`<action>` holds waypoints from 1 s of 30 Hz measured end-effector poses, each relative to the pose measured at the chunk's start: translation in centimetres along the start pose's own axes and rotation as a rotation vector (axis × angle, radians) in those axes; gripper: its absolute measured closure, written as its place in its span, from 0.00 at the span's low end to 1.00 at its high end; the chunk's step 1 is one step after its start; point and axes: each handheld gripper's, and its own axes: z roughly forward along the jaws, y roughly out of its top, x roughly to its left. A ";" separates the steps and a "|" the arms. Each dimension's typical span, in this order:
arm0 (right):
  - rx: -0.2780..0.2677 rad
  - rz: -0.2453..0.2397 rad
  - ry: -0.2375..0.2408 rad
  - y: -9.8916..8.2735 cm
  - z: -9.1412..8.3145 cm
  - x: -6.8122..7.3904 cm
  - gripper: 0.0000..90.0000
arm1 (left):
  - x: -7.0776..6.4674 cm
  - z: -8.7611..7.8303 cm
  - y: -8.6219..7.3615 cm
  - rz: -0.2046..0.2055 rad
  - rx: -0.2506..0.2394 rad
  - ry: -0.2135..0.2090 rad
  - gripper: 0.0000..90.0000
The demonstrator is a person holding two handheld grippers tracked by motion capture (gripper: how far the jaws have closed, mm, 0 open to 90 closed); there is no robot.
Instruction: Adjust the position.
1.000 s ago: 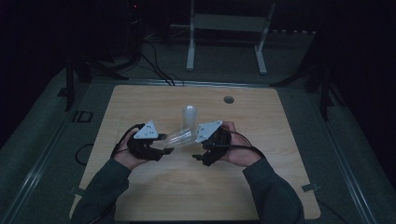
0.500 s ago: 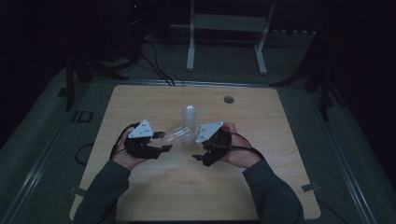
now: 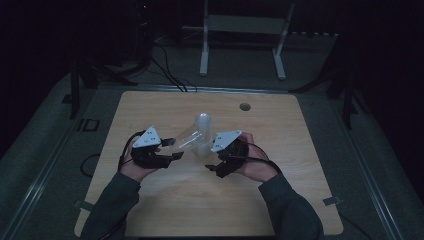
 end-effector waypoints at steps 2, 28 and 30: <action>-0.009 0.003 -0.006 0.0 0.0 0.0 0.20 | 0.1 0.0 -0.1 -0.009 -0.014 0.003 0.47; -0.160 0.130 -0.023 0.1 1.1 0.8 0.25 | 0.8 -0.7 -1.2 -0.107 -0.132 0.046 0.47; -0.172 0.144 -0.031 0.1 1.2 0.9 0.25 | 0.8 -0.7 -1.2 -0.108 -0.134 0.046 0.47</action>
